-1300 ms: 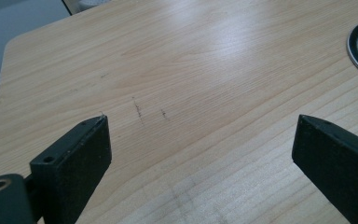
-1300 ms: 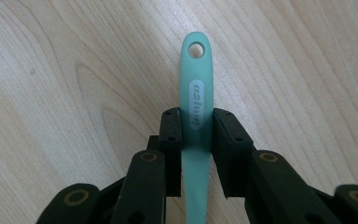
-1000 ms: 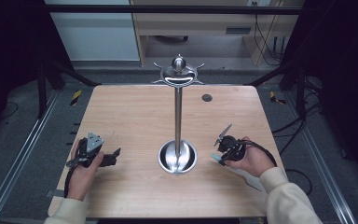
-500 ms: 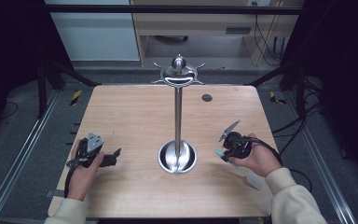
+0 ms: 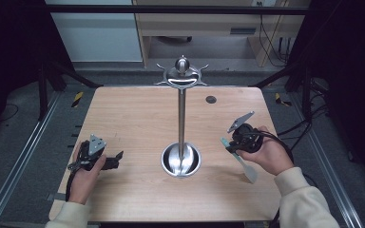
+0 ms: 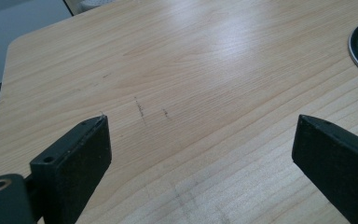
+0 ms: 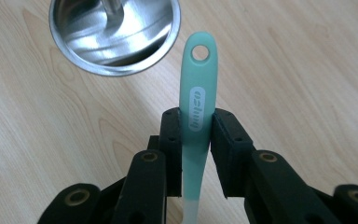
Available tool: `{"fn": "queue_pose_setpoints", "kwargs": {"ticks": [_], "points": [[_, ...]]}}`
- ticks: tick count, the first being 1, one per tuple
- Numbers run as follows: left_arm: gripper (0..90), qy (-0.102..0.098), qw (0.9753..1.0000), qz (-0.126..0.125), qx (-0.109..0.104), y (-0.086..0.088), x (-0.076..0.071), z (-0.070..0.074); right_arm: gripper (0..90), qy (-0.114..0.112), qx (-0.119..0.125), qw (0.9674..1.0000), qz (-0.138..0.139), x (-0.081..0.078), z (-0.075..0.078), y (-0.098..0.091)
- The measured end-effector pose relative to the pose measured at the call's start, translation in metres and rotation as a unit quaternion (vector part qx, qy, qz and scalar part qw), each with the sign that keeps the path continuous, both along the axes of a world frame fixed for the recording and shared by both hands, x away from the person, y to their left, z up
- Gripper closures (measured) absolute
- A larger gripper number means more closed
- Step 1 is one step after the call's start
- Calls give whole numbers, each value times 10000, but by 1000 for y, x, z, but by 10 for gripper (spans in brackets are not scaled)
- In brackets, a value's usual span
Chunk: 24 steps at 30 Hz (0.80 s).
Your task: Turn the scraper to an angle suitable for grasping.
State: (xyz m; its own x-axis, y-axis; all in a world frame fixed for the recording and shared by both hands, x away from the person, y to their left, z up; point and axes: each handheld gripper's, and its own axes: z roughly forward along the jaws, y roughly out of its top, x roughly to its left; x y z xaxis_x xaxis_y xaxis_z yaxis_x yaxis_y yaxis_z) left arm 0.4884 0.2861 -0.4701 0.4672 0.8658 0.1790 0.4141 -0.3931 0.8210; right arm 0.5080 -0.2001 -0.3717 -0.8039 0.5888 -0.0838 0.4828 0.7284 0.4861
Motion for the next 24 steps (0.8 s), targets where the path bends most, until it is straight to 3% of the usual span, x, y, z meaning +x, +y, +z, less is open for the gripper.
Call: {"fn": "queue_pose_setpoints", "kwargs": {"ticks": [5, 24], "points": [[44, -10, 10000, -2, -16, 0, 0, 0, 748, -214, 196, 9996, 21, -2, 15, 2], [44, 12, 10000, -12, 12, 0, 0, 0, 749, -495, 572, 9971, -55, -5, 33, -5]]}}
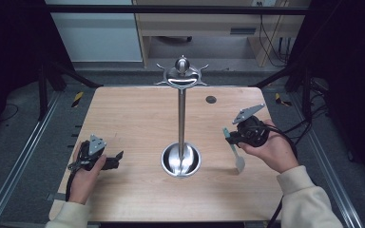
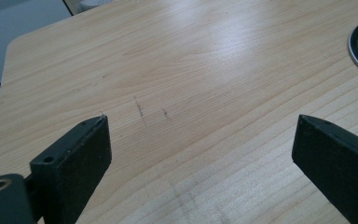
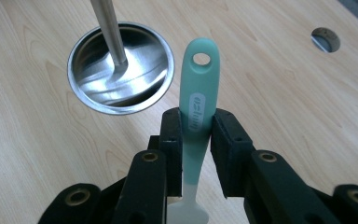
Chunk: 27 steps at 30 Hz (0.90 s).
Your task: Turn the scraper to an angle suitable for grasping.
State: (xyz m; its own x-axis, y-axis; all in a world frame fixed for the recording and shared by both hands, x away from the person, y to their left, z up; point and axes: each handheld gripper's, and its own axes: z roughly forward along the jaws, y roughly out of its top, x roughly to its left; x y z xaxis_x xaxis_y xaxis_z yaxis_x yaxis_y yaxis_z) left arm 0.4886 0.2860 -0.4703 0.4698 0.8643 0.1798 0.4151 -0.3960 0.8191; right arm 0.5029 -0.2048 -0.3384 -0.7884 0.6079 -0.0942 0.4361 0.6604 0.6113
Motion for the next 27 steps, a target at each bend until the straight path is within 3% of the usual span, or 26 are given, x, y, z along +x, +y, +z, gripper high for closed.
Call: {"fn": "queue_pose_setpoints", "kwargs": {"ticks": [15, 20, 27], "points": [[44, -4, 10000, 2, 8, 0, 0, 0, 749, -351, 390, 9986, 14, -8, 33, -7], [44, -2, 10000, 3, 10, 0, 0, 0, 749, -523, 661, 9964, 100, -12, 46, -6], [44, -4, 10000, 0, 5, 0, 0, 0, 748, -677, 805, 9943, 173, -14, 55, -5]]}}
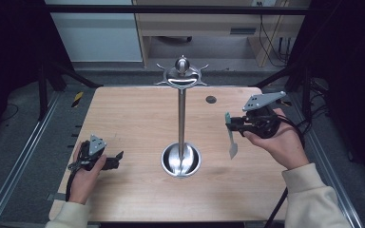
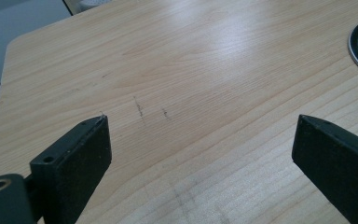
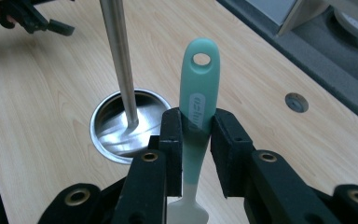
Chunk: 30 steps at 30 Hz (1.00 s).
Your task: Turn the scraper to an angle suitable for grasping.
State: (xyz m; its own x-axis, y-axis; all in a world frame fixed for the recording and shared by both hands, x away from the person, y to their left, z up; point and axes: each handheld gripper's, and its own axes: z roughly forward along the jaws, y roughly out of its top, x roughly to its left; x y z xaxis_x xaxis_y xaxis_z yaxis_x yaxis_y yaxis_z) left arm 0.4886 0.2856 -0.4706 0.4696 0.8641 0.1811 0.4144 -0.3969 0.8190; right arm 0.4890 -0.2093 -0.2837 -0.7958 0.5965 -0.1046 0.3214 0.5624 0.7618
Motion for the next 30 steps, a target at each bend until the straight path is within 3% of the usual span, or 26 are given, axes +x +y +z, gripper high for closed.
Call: {"fn": "queue_pose_setpoints", "kwargs": {"ticks": [18, 30], "points": [[44, 2, 10000, 5, -19, 1, 0, 0, 748, -396, 555, 9975, 187, -5, 32, 5], [44, 3, 10000, 4, -13, 1, 0, 0, 747, -508, 787, 9951, 304, -9, 46, 7]]}}
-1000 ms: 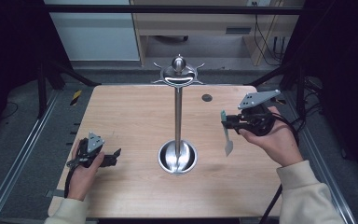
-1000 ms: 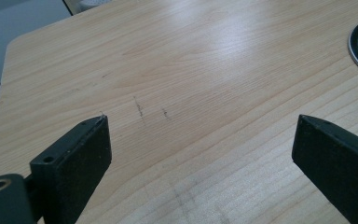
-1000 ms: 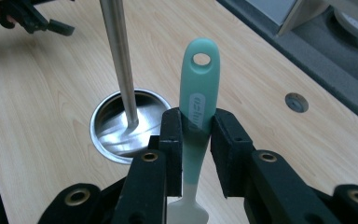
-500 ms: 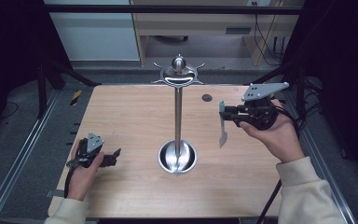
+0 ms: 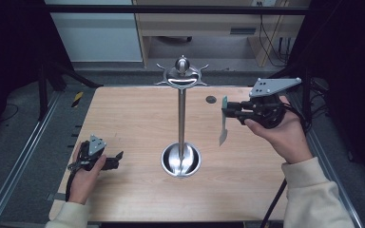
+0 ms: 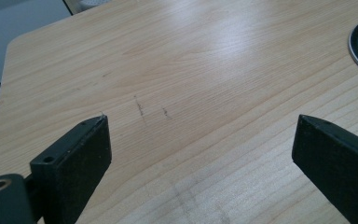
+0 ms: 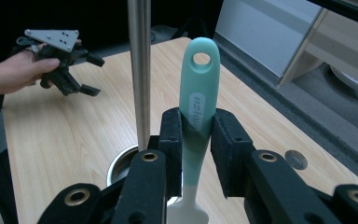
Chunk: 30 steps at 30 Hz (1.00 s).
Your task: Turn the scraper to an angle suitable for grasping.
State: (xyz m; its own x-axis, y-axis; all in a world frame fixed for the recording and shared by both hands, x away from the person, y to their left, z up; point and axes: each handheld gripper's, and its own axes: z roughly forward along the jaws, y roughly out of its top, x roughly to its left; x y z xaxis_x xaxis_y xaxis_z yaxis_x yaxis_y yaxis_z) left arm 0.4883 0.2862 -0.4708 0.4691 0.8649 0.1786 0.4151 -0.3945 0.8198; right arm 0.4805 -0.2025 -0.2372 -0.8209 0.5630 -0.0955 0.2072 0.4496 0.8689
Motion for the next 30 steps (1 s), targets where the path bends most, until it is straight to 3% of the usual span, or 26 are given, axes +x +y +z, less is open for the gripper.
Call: {"fn": "queue_pose_setpoints", "kwargs": {"ticks": [8, 30], "points": [[44, -1, 10000, -2, 7, -1, 0, 0, 747, -102, 154, 9998, 119, -3, 13, 1], [44, 11, 10000, -23, 16, -1, 0, -1, 747, -237, 229, 9978, 583, -2, 40, 15]]}}
